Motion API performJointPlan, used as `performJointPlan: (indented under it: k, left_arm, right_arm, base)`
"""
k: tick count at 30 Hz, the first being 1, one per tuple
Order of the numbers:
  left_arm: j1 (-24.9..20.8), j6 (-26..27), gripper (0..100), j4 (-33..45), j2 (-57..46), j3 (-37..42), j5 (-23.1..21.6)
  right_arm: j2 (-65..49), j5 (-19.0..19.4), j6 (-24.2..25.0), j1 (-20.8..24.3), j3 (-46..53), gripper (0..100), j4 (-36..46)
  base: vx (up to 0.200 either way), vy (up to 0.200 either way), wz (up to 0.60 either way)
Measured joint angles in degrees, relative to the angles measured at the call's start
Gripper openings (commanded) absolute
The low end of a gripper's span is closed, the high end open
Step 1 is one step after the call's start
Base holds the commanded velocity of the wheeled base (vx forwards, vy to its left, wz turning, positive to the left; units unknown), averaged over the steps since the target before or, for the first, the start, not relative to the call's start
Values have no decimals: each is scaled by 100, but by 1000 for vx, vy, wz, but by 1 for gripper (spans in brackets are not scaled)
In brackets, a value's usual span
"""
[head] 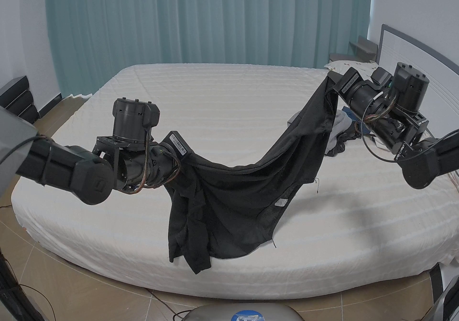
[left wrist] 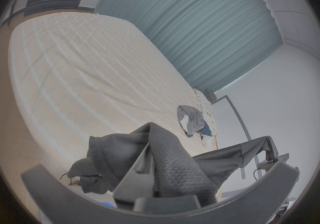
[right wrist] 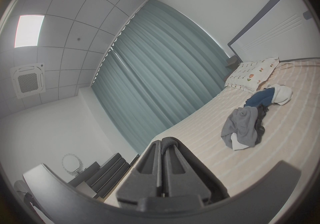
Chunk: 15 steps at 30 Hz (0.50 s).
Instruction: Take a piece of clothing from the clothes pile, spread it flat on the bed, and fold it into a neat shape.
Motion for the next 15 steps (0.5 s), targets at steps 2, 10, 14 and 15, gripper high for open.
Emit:
performJointPlan:
  k: [2, 10, 14, 15]
  left_arm:
    - [74, -9, 0, -5, 232, -210, 0]
    - [243, -62, 0, -11, 1083, -813, 0]
    - [267, -90, 0, -13, 1551, -1078, 2]
    - [267, -108, 0, -16, 1631, -1125, 0]
  right_arm:
    - [210, -24, 0, 0, -63, 0, -90]
    - [978, -49, 7, 28, -256, 0, -378]
    - [1454, -46, -12, 44, -325, 0, -471]
    - [1538, -46, -12, 45, -339, 0, -489]
  base:
    - [200, 0, 0]
    - [75, 0, 0]
    - [0, 0, 0]
    - [0, 0, 0]
